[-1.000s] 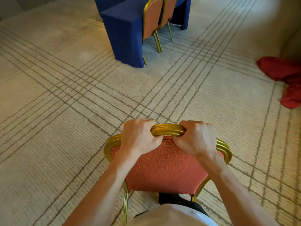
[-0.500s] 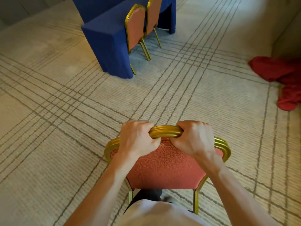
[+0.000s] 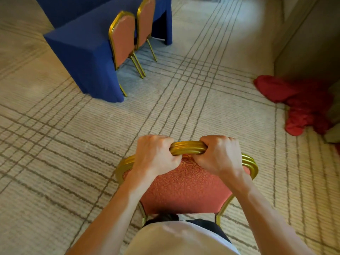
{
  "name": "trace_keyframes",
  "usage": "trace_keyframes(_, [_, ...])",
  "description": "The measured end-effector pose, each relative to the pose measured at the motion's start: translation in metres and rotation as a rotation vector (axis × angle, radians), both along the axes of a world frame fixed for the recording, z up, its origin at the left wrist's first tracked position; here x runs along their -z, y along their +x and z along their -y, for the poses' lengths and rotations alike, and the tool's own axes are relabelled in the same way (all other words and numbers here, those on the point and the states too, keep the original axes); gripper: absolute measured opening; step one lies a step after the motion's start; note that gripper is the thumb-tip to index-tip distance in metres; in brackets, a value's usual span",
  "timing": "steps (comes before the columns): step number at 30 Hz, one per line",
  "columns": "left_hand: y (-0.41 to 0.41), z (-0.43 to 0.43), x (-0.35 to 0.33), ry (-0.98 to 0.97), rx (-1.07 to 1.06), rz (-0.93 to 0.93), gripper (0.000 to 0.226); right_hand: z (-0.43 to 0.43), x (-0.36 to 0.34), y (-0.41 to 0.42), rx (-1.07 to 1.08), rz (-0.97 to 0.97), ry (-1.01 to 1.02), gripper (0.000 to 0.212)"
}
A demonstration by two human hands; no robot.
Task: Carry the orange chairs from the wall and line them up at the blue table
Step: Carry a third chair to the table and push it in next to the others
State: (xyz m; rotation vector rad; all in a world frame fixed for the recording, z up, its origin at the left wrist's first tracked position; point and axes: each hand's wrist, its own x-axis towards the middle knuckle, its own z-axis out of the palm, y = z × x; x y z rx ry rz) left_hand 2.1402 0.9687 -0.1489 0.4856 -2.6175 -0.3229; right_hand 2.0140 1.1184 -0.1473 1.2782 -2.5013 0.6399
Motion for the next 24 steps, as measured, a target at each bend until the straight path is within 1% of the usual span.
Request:
trace_keyframes(4, [-0.044,0.032,-0.004,0.017,0.036,-0.010,0.032,0.027,-0.005,-0.040,0.049,-0.026,0.050,0.039])
trace_keyframes(11, [-0.128,0.085,-0.008,-0.005,0.091,-0.003,0.031,0.073,-0.005,-0.117,0.076,-0.013,0.029,0.038])
trace_keyframes(16, [-0.198,0.114,-0.006,-0.002,0.103,0.043,0.028,0.102,0.003,-0.190,0.075,0.024,0.028,0.041])
trace_keyframes(20, [-0.262,0.142,-0.006,-0.018,0.098,0.060,0.030,0.131,0.008,-0.257,0.057,0.073,0.030,0.046])
trace_keyframes(24, [-0.322,0.171,-0.010,-0.042,0.088,0.050,0.034,0.161,0.002,-0.322,0.026,0.138,0.115,0.046])
